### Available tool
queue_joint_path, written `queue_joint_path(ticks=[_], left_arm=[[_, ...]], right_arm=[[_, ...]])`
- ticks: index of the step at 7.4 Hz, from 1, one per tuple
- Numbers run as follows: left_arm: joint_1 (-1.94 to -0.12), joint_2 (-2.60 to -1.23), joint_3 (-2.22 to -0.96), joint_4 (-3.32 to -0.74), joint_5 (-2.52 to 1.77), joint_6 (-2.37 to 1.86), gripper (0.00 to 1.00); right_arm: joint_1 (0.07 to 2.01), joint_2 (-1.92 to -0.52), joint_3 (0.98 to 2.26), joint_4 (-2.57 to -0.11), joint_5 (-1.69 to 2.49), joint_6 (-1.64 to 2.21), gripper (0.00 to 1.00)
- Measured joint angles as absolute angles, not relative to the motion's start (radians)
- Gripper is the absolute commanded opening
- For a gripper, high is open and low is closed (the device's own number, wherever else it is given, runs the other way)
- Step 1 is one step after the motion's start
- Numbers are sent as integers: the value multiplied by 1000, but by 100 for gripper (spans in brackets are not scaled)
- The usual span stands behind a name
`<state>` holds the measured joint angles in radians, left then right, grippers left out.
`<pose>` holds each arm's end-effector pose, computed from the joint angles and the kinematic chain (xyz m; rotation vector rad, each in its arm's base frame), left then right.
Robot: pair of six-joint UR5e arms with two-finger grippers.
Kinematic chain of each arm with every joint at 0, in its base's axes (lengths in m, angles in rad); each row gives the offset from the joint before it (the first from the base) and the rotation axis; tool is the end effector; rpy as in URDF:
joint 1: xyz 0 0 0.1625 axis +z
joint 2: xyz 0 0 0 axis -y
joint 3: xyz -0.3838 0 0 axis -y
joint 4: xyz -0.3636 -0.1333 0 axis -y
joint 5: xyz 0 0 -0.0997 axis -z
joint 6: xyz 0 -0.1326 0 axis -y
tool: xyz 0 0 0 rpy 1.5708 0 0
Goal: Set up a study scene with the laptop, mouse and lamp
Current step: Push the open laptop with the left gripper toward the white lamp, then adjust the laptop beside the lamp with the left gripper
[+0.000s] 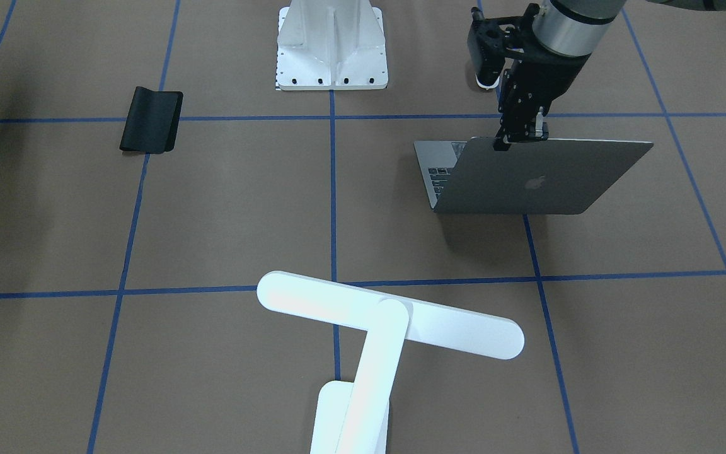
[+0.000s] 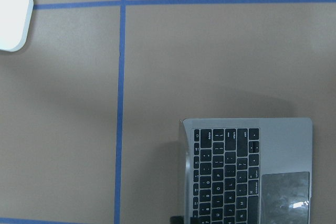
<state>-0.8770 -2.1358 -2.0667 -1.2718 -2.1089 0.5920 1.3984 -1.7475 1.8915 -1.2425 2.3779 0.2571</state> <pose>0.2910 -0.4521 0.1829 0.7825 0.5996 1.3947 -0.0356 -0.4230 0.5245 0.2669 -0.8677 -0.1117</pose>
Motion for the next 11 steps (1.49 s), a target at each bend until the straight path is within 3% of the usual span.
queue_joint_path(ticks=[6, 11], left_arm=[[-871, -2300, -1925, -1298, -1990, 595, 0], [-858, -2342, -1771, -1442, -1923, 601, 0]], right_arm=[[1402, -1754, 1890, -1243, 2382, 253, 100], [1404, -1761, 1890, -1243, 2389, 253, 100]])
